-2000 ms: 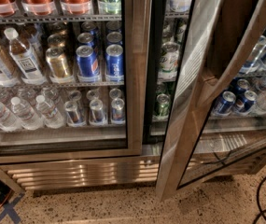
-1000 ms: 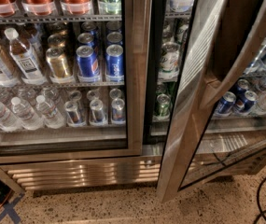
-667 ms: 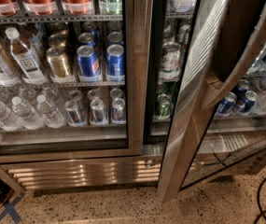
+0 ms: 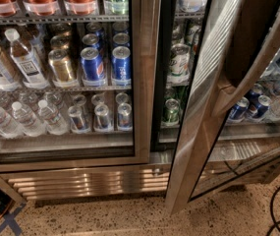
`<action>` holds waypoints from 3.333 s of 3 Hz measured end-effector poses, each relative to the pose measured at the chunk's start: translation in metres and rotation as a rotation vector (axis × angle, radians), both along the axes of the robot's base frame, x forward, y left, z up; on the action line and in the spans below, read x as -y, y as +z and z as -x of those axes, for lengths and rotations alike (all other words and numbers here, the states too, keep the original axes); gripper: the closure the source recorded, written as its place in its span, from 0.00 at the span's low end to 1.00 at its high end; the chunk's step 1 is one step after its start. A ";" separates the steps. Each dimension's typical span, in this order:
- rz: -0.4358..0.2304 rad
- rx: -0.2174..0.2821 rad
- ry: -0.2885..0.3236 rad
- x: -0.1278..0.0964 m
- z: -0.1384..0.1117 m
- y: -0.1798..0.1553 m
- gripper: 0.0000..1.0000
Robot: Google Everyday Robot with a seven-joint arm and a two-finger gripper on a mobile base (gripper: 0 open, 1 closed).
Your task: Open right fridge door
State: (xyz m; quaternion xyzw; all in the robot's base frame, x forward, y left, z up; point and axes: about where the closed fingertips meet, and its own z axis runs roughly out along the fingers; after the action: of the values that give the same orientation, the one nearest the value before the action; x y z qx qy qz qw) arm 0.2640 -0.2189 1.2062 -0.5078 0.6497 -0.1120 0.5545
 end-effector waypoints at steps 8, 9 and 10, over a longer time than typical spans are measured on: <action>0.000 0.000 0.000 0.000 0.000 0.000 0.00; 0.000 0.000 0.000 0.000 0.000 0.000 0.00; 0.000 0.000 0.000 0.000 0.000 0.000 0.00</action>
Offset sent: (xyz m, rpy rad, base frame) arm -0.0266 -0.0432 0.0668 -0.1346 -0.2107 -0.1895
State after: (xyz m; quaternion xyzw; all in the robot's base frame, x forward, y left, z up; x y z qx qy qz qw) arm 0.2640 -0.2188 1.2063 -0.5079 0.6496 -0.1122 0.5546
